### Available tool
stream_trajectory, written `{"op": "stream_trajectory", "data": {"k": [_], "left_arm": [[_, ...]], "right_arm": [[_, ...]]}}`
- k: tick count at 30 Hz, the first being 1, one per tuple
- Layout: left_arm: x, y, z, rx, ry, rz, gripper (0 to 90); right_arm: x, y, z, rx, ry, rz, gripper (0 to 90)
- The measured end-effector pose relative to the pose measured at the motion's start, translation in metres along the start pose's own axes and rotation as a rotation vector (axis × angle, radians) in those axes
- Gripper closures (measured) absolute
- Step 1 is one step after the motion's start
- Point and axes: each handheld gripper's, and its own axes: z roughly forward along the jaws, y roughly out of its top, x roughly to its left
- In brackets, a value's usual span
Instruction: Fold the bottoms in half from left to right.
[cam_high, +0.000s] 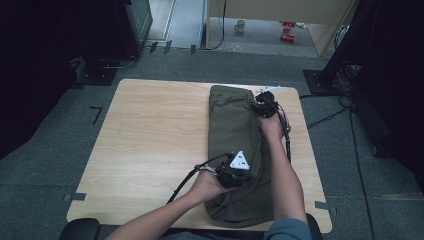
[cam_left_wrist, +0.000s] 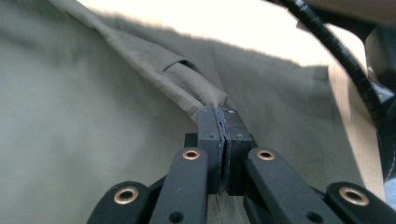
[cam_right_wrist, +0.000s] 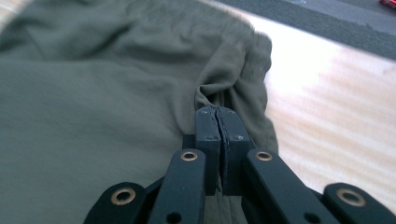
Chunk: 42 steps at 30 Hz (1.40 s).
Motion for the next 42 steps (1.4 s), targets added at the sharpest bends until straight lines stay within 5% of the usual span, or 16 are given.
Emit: {"op": "stream_trajectory", "data": {"k": [6, 14, 19, 26, 32, 36, 42], "left_arm": [[0.011, -0.016, 0.012, 0.088, -0.003, -0.027, 88.9], [0.028, -0.032, -0.013, 0.095, 0.032, 0.025, 88.5], [0.063, -0.05, -0.049, 0.123, 0.108, -0.017, 88.4], [0.097, -0.064, -0.08, 0.144, 0.206, -0.053, 88.2], [0.13, -0.077, -0.108, 0.157, 0.326, -0.106, 88.3], [0.127, -0.076, -0.113, 0.156, 0.323, -0.094, 88.6], [0.096, -0.064, -0.122, 0.075, 0.307, -0.04, 88.9]], "right_arm": [[-0.005, -0.017, 0.015, 0.057, -0.003, 0.05, 87.8], [-0.002, -0.029, 0.021, 0.061, -0.018, 0.035, 87.8], [0.003, -0.029, 0.022, 0.062, -0.016, 0.054, 87.9], [0.011, -0.028, 0.026, 0.043, -0.008, 0.068, 87.9], [0.022, -0.033, 0.028, -0.016, 0.02, 0.058, 88.0], [0.024, -0.034, 0.029, -0.029, 0.022, 0.069, 88.1], [0.025, -0.034, 0.029, -0.027, 0.019, 0.064, 88.0]]}}
